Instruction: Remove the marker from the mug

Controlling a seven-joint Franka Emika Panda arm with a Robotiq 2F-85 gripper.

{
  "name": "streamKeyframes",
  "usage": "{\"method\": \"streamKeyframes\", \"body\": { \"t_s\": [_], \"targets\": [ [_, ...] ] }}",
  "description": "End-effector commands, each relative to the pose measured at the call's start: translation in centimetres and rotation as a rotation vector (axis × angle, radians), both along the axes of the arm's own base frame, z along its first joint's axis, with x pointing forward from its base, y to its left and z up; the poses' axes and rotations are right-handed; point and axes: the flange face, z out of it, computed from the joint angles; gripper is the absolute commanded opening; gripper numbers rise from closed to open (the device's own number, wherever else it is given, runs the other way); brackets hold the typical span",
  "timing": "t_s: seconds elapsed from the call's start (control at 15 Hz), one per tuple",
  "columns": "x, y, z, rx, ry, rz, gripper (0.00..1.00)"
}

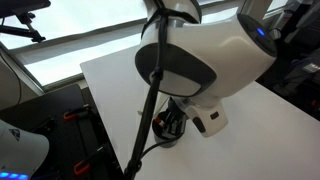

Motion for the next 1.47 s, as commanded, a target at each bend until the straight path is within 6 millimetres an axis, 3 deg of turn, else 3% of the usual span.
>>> {"method": "streamKeyframes", "body": {
  "t_s": [0.0, 0.6, 0.87, 1.07, 1.4],
  "targets": [
    [-0.1, 0.0, 0.2, 0.012, -0.013, -0.012, 0.72],
    [-0.9, 0.2, 0.9, 0.011, -0.028, -0.028, 0.71],
    [-1.3, 0.4, 1.2, 0.009, -0.036, -0.030, 0.60],
    [-1.6, 0.6, 1.2, 0.010, -0.035, -0.030, 0.65],
    [-2.1, 0.6, 1.2, 0.015, -0.033, -0.037, 0.62]
  ]
}}
